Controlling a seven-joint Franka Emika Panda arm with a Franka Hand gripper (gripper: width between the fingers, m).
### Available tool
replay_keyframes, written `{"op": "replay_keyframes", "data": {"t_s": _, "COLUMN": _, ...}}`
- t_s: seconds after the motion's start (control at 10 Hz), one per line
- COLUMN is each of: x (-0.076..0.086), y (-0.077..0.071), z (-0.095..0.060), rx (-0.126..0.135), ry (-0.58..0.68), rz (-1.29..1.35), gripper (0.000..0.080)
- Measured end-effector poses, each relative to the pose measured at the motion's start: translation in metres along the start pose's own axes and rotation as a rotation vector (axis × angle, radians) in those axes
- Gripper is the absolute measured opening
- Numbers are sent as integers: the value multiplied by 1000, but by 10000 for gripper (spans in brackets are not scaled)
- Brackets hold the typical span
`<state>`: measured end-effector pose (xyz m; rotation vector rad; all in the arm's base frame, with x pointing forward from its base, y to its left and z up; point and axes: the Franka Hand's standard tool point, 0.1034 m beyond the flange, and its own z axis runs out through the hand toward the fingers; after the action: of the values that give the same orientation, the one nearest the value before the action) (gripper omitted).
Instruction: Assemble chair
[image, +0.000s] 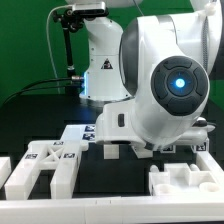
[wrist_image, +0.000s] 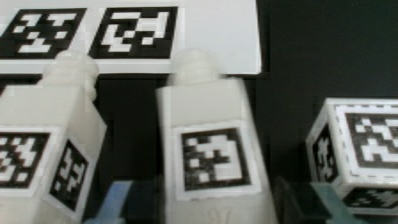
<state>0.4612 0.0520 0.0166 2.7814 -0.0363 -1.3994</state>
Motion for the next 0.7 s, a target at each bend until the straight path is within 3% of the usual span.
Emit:
{"op": "replay_keyframes", "data": {"t_s": 0.5, "x": -2, "y": 0, "z": -4, "rx": -2, "ry": -4, "rz": -6, "gripper": 285}}
{"op": "replay_keyframes", "data": {"t_s": 0.7, "x": -23, "y": 0, "z": -49, "rx": -1, "ry": 11, "rz": -41, "gripper": 285}}
